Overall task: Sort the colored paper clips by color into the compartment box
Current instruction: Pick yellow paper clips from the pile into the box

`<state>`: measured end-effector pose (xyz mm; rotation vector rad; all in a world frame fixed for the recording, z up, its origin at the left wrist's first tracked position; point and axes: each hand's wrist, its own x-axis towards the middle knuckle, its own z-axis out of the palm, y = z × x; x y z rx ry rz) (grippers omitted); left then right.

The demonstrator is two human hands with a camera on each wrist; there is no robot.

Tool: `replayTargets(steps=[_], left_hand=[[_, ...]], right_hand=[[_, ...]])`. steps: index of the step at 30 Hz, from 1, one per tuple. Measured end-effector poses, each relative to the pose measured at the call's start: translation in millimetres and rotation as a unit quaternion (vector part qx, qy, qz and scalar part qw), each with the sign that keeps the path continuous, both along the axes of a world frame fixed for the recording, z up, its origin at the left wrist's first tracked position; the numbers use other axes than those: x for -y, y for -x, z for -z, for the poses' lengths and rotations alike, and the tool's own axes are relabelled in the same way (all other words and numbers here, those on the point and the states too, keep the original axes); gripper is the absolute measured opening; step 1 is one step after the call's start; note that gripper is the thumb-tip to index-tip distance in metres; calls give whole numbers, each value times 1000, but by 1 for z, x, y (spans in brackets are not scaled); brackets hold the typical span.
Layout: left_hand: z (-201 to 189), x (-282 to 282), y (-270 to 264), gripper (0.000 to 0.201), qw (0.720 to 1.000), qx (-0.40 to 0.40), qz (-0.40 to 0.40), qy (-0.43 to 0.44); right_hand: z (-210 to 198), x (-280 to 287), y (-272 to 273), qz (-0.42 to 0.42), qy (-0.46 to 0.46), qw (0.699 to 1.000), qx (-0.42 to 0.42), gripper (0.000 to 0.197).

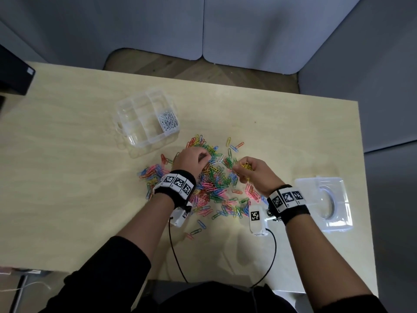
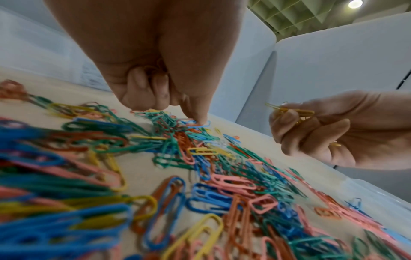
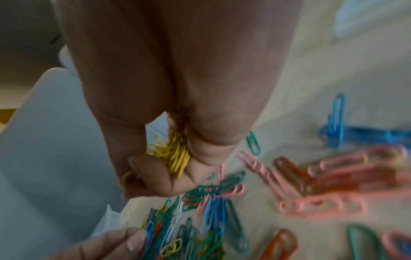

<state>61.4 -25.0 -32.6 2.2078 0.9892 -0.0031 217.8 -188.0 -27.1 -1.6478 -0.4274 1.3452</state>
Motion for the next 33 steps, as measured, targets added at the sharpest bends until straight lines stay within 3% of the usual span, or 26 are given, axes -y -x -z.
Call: replayTargets(steps=[5,11,13,16,19,21,24,28,33], left_hand=[[-2,-7,16,10,997,-8,-71,-22],[-2,7,5,10,1000,-4,1,-27],[-3,12,-4,16,998,-32,24,-58],[-3,16,-14,18,994,-58,27,-88],[-5,18,-18,17,995,-81,8,-65],[-5,20,-19,21,993,-105,18,-54],[-7,21,-16,22,991,-117,44,-54],[-11,21,-3,24,996,-74,41,-40],[-13,16,22,22,999,-32,2,8]], right_hand=[[2,-11,13,72,-40,985,-149,24],[-6,-20,16,55,-55,960,-271,19],[-7,-24,14,54,-52,963,-257,16],[-4,-31,9,58,-3,991,-117,39],[3,-35,4,15,24,996,83,36],[9,-40,0,-73,40,967,241,18],[14,-49,0,-171,66,892,413,3],[16,-54,2,-221,55,837,497,7],[14,-59,4,-237,55,817,522,11]])
